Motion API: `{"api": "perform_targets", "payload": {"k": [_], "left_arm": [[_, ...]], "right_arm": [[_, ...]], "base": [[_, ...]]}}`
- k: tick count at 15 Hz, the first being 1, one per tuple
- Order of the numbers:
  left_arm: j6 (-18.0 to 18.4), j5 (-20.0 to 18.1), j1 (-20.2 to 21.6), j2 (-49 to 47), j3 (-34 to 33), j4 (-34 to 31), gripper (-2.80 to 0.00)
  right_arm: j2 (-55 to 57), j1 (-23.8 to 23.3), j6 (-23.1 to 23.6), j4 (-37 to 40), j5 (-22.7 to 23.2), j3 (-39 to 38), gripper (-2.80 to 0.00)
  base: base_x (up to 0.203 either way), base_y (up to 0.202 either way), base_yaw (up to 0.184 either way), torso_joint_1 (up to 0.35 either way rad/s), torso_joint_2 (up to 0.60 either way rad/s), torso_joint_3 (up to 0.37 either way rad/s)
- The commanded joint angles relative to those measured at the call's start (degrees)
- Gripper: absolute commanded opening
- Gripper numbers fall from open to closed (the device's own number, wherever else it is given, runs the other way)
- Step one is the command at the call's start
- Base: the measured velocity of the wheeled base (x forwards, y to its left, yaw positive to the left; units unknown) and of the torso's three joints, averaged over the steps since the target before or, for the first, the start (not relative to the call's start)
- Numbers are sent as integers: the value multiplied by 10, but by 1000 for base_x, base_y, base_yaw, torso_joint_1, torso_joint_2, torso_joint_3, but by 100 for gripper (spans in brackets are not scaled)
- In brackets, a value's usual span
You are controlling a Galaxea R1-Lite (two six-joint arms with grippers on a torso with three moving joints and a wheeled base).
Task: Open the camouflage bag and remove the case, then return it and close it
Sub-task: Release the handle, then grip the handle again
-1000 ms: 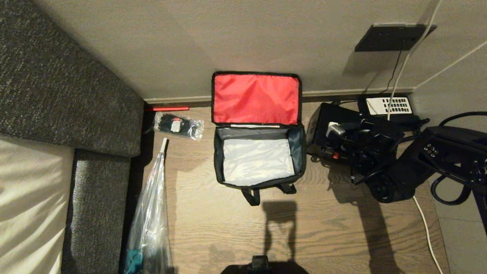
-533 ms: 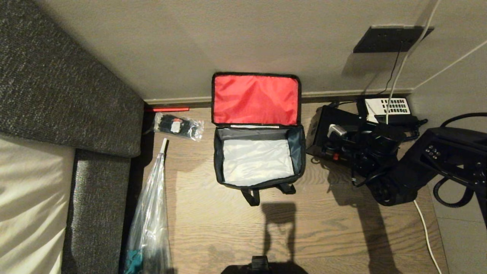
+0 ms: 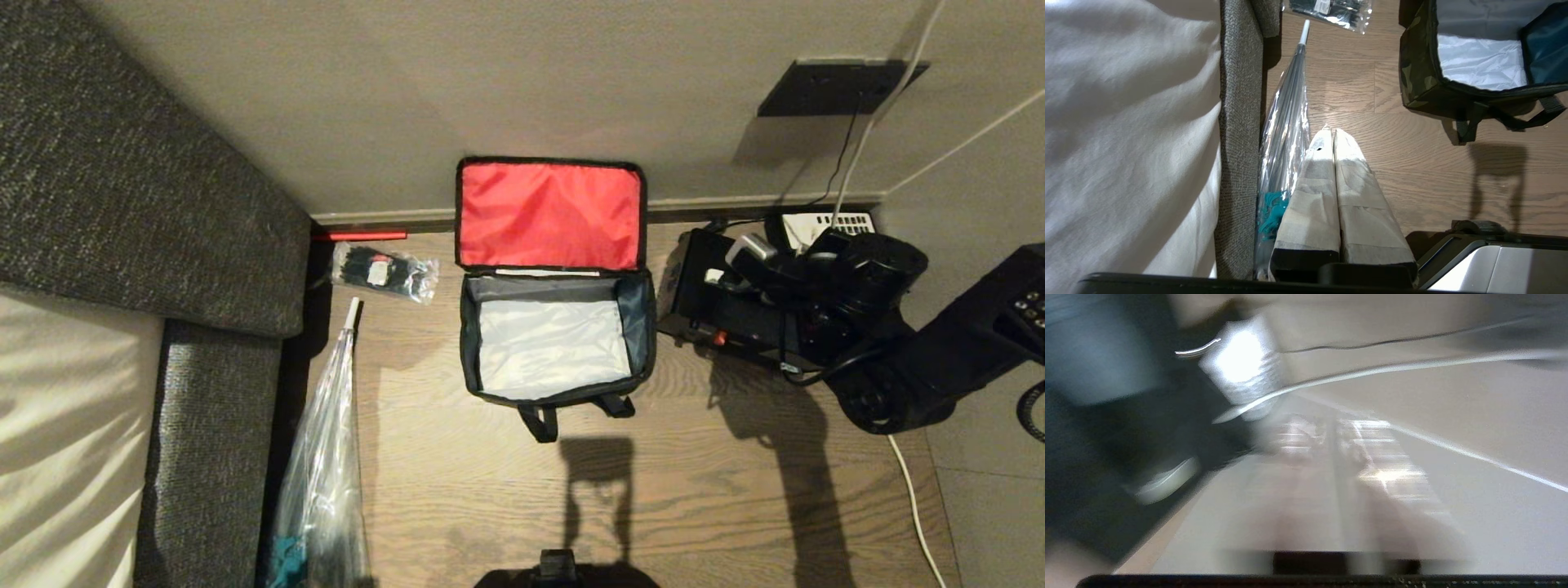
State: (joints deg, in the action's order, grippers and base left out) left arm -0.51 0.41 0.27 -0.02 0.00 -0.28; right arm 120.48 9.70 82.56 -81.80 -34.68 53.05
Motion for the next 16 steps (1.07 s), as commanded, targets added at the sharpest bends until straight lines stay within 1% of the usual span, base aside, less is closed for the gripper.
{"api": "perform_targets", "payload": {"k": [1,3,5,6,7,8,9,10,12,13,14,16], "left_arm": [[0,0,0,0,-2,0,-280],[0,0,0,0,-2,0,-280],[0,0,0,0,-2,0,-280],[0,0,0,0,-2,0,-280],[0,0,0,0,-2,0,-280],[0,0,0,0,-2,0,-280],[0,0,0,0,-2,0,-280],[0,0,0,0,-2,0,-280],[0,0,0,0,-2,0,-280],[0,0,0,0,-2,0,-280],[0,0,0,0,-2,0,-280],[0,0,0,0,-2,0,-280]], "right_arm": [[-107,0,-29,56,-3,-45,-280],[-187,0,-62,123,-3,-86,-280],[-262,0,-120,205,-3,-129,-280],[-303,0,-165,257,-1,-149,-280],[-342,0,-228,314,5,-169,-280],[-383,1,-321,376,21,-187,-280],[-425,2,-394,424,34,-205,-280],[-471,2,-435,461,34,-224,-280],[-575,3,-492,532,27,-273,-280],[-629,3,-519,558,36,-306,-280],[-694,1,-548,569,63,-358,-280],[-816,-14,-619,570,145,-480,-280]], "base": [[0,0,0,0,0,0],[0,0,0,0,0,0],[0,0,0,0,0,0],[0,0,0,0,0,0],[0,0,0,0,0,0],[0,0,0,0,0,0],[0,0,0,0,0,0],[0,0,0,0,0,0],[0,0,0,0,0,0],[0,0,0,0,0,0],[0,0,0,0,0,0],[0,0,0,0,0,0]]}}
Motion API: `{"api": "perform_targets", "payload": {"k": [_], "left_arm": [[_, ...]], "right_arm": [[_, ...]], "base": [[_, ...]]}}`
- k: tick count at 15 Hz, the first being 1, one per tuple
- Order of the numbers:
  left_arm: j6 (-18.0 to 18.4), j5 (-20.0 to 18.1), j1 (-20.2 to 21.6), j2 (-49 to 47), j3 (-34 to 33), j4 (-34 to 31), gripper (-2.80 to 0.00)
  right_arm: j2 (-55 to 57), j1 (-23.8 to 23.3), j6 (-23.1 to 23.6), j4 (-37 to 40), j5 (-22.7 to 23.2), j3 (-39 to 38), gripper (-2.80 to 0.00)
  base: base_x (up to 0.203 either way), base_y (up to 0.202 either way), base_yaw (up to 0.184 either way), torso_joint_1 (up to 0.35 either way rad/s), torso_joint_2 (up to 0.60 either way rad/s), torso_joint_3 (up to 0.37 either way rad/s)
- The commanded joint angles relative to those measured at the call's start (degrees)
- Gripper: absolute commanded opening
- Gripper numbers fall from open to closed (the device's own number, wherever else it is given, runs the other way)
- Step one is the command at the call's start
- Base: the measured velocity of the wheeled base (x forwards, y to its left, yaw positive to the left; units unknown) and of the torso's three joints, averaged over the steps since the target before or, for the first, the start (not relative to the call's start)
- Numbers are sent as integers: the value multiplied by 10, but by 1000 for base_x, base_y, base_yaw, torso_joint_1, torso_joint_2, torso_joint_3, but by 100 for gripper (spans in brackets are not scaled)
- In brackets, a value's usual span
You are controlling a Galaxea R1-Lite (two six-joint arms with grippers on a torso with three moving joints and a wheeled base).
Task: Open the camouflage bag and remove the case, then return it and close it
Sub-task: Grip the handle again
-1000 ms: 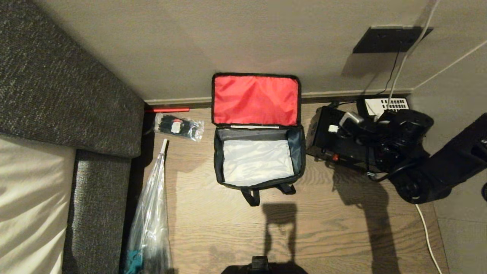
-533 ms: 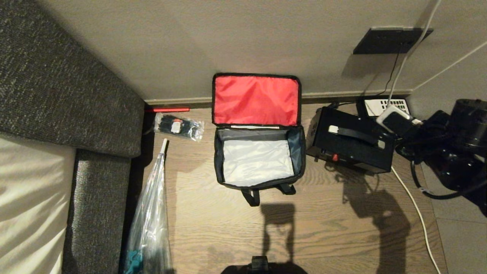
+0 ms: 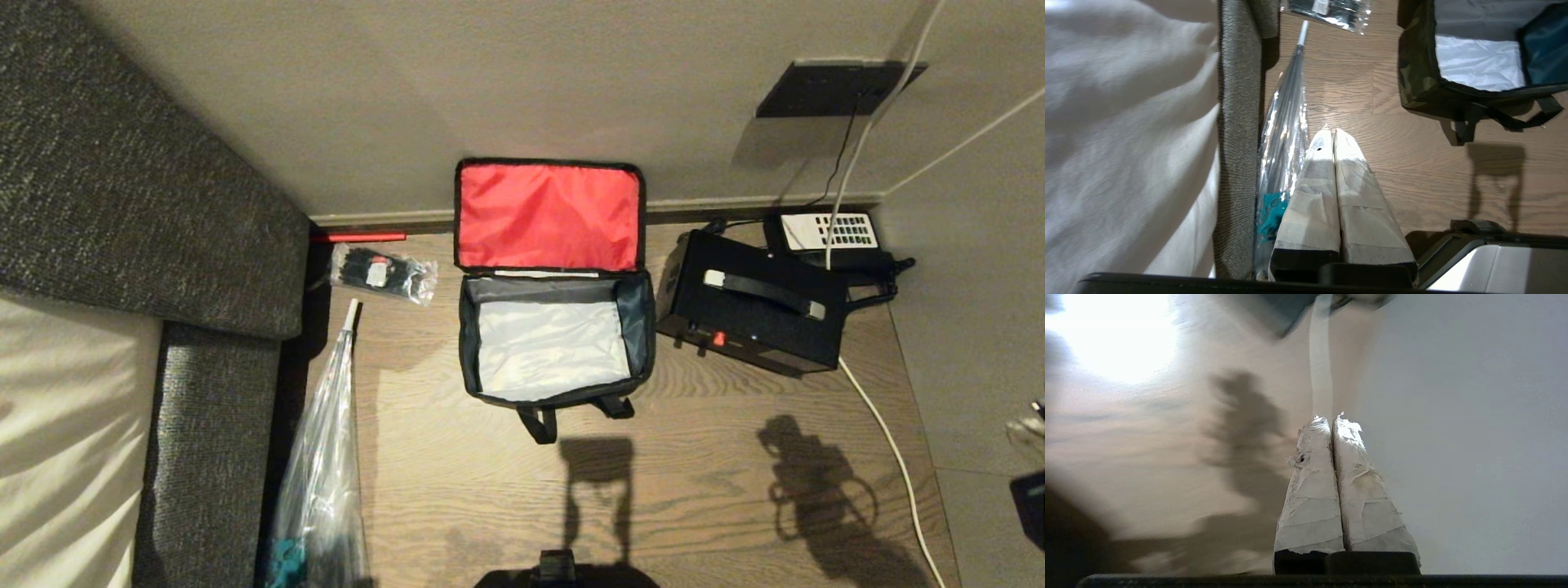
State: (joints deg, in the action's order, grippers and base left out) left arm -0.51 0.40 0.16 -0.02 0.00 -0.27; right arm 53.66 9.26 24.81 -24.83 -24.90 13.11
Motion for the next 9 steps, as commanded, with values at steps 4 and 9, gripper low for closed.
{"api": "perform_targets", "payload": {"k": [4,9], "left_arm": [[0,0,1,0,-2,0,-280],[0,0,1,0,-2,0,-280]], "right_arm": [[-362,-65,-205,149,192,-124,-280],[-522,-87,-251,239,251,-122,-280]], "base": [[0,0,0,0,0,0],[0,0,0,0,0,0]]}}
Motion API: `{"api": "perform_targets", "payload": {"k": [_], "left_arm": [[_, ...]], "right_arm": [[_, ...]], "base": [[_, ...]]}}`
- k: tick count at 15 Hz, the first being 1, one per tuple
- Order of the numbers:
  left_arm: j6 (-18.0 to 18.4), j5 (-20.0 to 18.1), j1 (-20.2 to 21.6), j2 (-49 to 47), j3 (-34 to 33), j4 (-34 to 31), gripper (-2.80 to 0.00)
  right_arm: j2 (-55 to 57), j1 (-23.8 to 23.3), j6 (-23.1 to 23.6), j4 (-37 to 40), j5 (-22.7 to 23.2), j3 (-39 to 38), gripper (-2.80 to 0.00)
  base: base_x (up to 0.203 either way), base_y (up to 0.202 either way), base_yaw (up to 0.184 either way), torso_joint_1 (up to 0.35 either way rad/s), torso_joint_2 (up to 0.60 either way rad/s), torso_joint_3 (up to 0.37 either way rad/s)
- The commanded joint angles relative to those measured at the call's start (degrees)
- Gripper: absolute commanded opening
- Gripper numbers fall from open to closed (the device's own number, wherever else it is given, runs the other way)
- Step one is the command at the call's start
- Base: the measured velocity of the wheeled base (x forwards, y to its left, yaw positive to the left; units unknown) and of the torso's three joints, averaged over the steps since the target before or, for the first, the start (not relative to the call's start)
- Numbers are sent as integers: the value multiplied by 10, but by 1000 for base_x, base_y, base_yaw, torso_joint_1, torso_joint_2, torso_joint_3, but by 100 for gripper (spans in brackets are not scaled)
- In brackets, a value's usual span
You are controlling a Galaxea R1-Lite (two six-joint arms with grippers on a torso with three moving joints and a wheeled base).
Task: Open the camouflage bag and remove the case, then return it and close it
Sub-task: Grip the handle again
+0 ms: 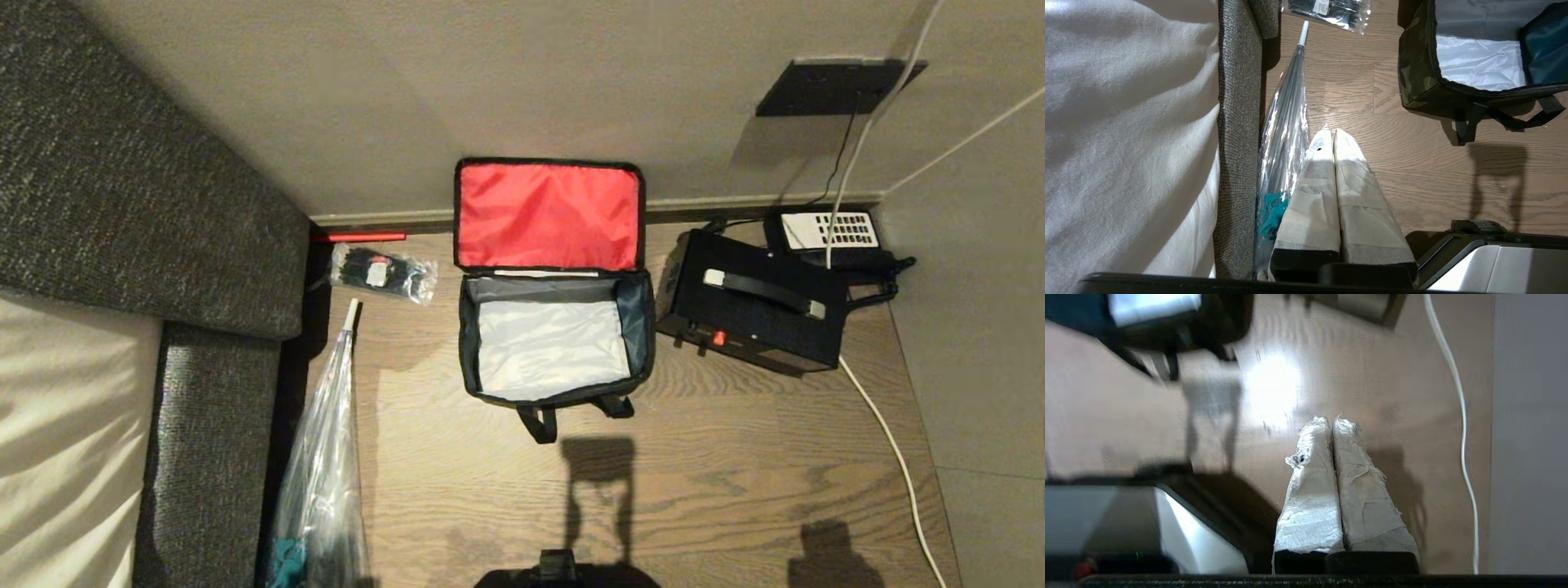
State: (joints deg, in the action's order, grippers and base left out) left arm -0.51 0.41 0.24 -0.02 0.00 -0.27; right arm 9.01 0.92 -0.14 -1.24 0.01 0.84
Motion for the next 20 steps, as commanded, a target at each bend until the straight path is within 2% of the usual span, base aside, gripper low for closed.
{"api": "perform_targets", "payload": {"k": [1,3,5,8,10,12,15,20], "left_arm": [[0,0,0,0,-2,0,-280],[0,0,0,0,-2,0,-280],[0,0,0,0,-2,0,-280],[0,0,0,0,-2,0,-280],[0,0,0,0,-2,0,-280],[0,0,0,0,-2,0,-280],[0,0,0,0,-2,0,-280],[0,0,0,0,-2,0,-280]], "right_arm": [[-84,-4,-7,-12,4,-5,-280],[-87,-5,-46,-16,-3,-8,-280],[-87,-5,-37,-19,-5,-8,-280],[-87,-5,57,5,5,-8,-280],[-87,-5,29,12,4,-8,-280],[-90,-5,33,12,4,-8,-280],[-90,-5,8,12,1,-8,-280],[-91,-5,34,13,5,-8,-280]], "base": [[0,0,0,0,0,0],[0,0,0,0,0,0],[0,0,0,0,0,0],[0,0,0,0,0,0],[0,0,0,0,0,0],[0,0,0,0,0,0],[0,0,0,0,0,0],[0,0,0,0,0,0]]}}
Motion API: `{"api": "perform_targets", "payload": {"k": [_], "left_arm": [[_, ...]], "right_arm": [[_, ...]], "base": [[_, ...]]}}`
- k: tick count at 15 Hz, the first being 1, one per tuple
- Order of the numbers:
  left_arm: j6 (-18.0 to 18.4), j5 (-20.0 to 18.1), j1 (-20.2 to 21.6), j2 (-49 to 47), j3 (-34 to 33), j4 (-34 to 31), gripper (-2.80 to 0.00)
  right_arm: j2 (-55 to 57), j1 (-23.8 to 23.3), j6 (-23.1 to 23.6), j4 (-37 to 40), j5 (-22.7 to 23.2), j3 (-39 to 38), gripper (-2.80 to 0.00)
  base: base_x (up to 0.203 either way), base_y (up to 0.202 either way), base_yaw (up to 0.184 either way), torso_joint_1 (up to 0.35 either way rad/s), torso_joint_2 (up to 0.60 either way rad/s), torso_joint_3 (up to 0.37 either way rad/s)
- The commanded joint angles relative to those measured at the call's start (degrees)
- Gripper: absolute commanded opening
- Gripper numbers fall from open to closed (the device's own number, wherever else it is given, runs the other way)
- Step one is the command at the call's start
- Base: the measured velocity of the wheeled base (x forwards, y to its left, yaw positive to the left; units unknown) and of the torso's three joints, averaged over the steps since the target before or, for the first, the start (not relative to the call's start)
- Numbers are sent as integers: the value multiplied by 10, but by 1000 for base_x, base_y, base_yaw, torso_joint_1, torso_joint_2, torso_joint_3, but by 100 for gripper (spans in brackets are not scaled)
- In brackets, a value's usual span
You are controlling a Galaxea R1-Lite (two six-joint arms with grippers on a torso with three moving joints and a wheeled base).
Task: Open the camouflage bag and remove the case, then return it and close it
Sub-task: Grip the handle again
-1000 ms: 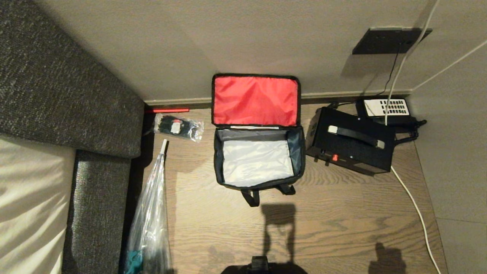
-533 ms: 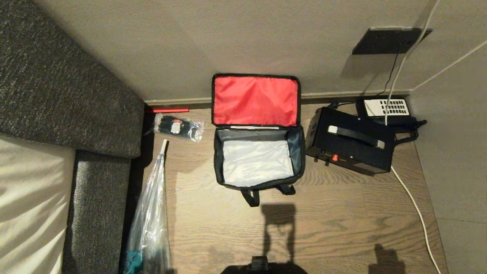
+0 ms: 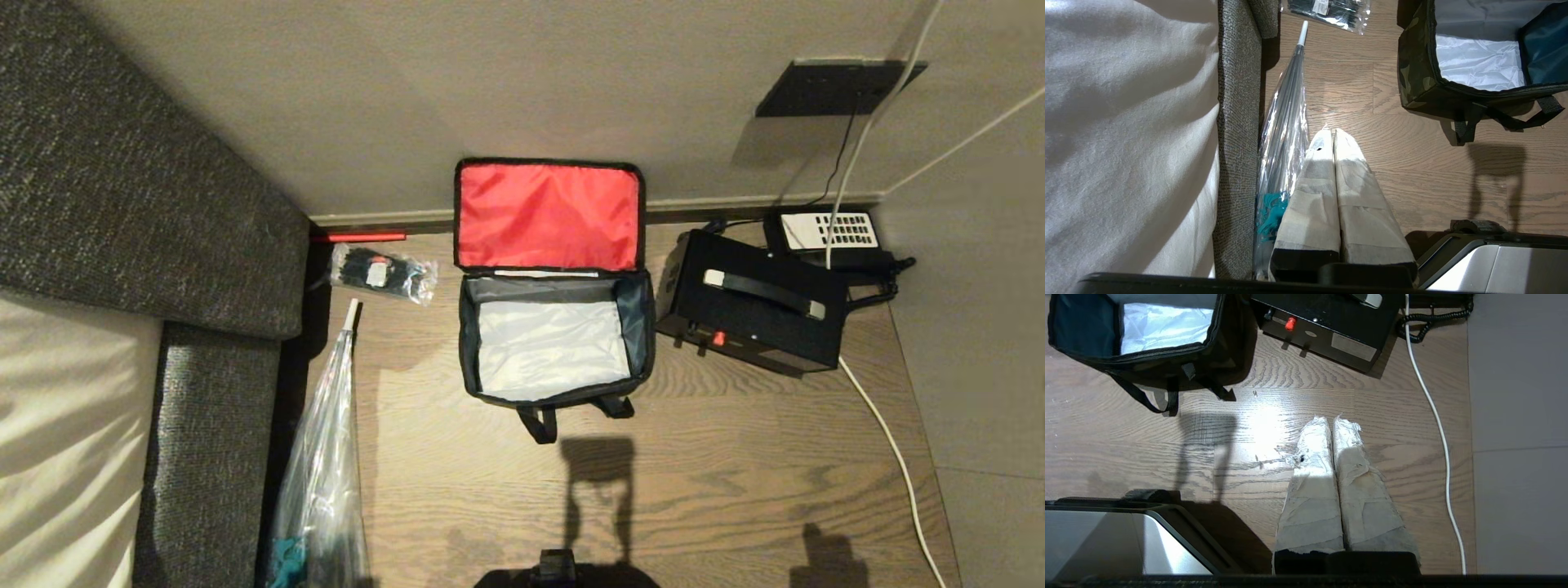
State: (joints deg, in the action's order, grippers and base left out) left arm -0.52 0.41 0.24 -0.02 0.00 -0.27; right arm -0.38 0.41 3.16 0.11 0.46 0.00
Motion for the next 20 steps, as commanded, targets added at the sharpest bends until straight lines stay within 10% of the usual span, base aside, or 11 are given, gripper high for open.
{"api": "perform_targets", "payload": {"k": [1,20], "left_arm": [[0,0,0,0,-2,0,-280],[0,0,0,0,-2,0,-280]], "right_arm": [[2,0,-5,-1,-2,1,-280],[3,0,-12,-1,-3,1,-280]], "base": [[0,0,0,0,0,0],[0,0,0,0,0,0]]}}
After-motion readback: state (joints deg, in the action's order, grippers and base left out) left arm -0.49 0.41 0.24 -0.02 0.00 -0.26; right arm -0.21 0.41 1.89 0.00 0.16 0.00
